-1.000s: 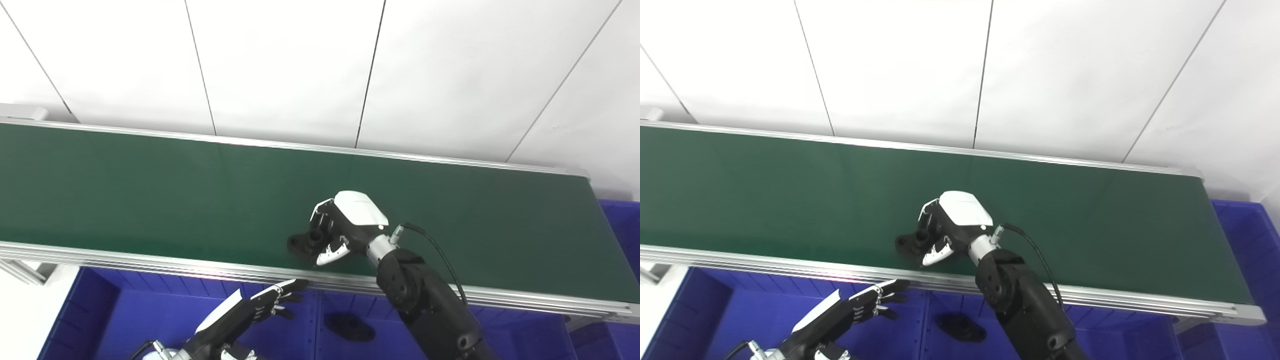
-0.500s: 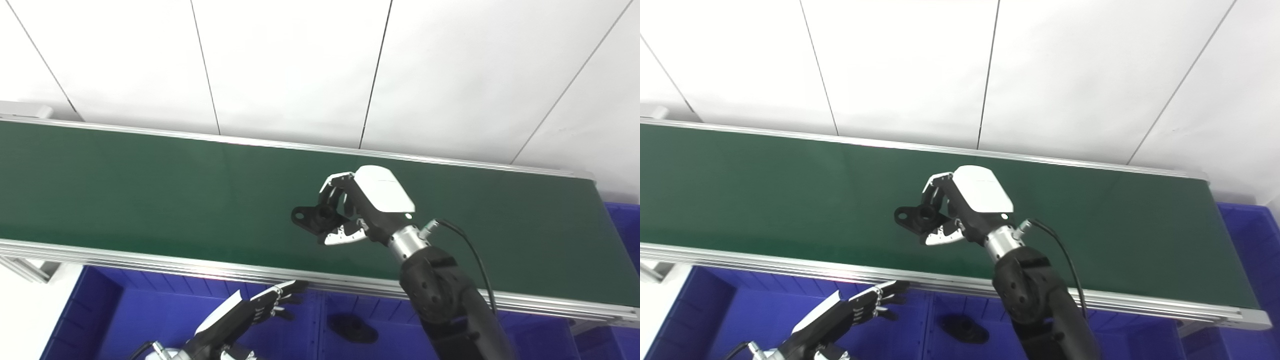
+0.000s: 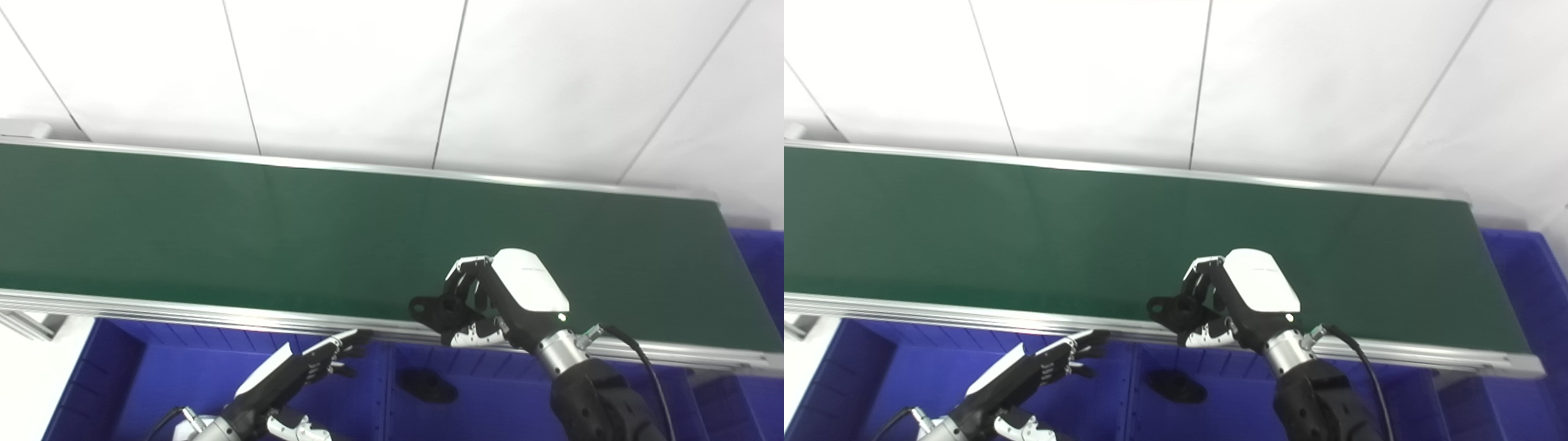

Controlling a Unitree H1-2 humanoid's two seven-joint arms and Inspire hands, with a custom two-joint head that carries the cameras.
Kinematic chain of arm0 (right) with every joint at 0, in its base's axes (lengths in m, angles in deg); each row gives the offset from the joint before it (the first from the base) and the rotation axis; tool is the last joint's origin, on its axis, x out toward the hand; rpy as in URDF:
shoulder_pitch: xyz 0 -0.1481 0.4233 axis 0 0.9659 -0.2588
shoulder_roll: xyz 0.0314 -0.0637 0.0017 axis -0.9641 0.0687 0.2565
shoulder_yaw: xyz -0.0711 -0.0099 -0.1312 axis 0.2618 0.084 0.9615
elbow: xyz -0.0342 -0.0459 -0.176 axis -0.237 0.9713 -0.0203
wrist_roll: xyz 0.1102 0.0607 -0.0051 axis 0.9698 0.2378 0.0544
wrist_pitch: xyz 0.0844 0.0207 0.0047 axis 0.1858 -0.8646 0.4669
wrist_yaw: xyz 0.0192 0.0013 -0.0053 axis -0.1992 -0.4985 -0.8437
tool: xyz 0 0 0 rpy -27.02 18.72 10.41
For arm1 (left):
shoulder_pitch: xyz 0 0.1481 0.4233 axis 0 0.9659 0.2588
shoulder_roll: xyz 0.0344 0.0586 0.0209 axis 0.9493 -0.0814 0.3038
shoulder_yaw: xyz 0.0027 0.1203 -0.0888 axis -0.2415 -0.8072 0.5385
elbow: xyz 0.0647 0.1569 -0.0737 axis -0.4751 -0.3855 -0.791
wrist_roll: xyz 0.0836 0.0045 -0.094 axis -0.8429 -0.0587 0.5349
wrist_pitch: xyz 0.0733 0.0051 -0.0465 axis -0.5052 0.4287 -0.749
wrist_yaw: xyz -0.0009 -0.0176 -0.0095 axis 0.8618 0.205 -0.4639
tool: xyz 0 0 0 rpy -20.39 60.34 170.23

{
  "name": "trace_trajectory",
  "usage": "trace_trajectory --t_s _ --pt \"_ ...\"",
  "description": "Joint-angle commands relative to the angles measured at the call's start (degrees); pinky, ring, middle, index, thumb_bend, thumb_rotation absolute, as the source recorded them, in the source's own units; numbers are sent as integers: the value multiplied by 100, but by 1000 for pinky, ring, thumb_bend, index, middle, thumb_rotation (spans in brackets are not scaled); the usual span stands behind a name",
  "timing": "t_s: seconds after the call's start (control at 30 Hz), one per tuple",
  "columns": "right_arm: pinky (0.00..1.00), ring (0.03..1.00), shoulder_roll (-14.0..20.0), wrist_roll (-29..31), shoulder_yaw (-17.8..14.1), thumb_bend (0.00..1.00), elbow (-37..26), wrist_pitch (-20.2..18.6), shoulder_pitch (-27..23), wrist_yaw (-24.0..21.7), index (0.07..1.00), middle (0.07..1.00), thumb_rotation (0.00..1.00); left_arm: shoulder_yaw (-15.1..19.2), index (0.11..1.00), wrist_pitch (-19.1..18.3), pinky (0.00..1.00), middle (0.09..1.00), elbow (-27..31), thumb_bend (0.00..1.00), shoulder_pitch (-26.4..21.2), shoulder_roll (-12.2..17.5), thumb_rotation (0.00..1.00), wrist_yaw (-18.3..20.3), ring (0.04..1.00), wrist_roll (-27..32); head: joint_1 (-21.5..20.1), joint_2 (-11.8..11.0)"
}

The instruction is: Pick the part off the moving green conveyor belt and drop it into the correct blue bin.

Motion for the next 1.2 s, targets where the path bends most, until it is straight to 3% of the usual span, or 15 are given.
trace_trajectory --t_s 0.0,0.13,0.27,0.33,0.5,0.53,0.57,0.7,0.8,1.0,1.17 --pt "297 390 53 19 -51 515 -262 118 172 9 546 438 0 40 912 59 760 923 213 732 60 73 382 -43 876 92 5 71" --pt "287 367 95 -53 -13 524 -417 96 626 -75 493 480 0 64 911 3 763 924 312 729 79 100 380 -21 874 140 -15 193" --pt "298 383 82 -187 118 515 -328 42 1078 -168 543 431 0 91 910 -87 755 919 435 727 88 145 387 -18 870 161 -57 371" --pt "263 341 61 -358 208 522 -279 -114 1160 -410 502 469 0 99 908 -130 755 915 503 723 95 172 383 -13 867 184 -78 422" --pt "304 408 28 -690 298 524 -114 -247 1189 -825 493 486 0 115 905 -220 749 911 626 722 122 193 390 -26 861 197 -100 504" --pt "439 572 16 -730 295 587 -82 -248 1200 -851 683 661 75 116 903 -225 749 910 641 719 126 191 384 -27 862 202 -101 512" --pt "506 646 -5 -747 277 607 -71 -255 1214 -868 747 728 103 116 903 -221 750 910 649 718 125 192 385 -27 862 200 -103 524" --pt "647 778 -194 -612 96 643 -131 -239 1330 -656 837 828 150 117 905 -319 753 909 705 724 121 206 397 -16 866 195 -114 567" --pt "740 857 -380 -343 -104 661 -165 -32 1460 -249 897 890 190 118 909 -325 751 913 711 728 115 210 404 -5 869 213 -105 573" --pt "853 937 -768 222 -380 650 -382 170 1749 533 948 952 316 128 909 -381 754 912 745 739 128 217 397 -8 867 258 -58 600" --pt "845 930 -918 450 -298 654 -629 160 1962 718 942 953 385 144 912 -402 752 915 780 735 145 256 407 11 867 273 -37 636"
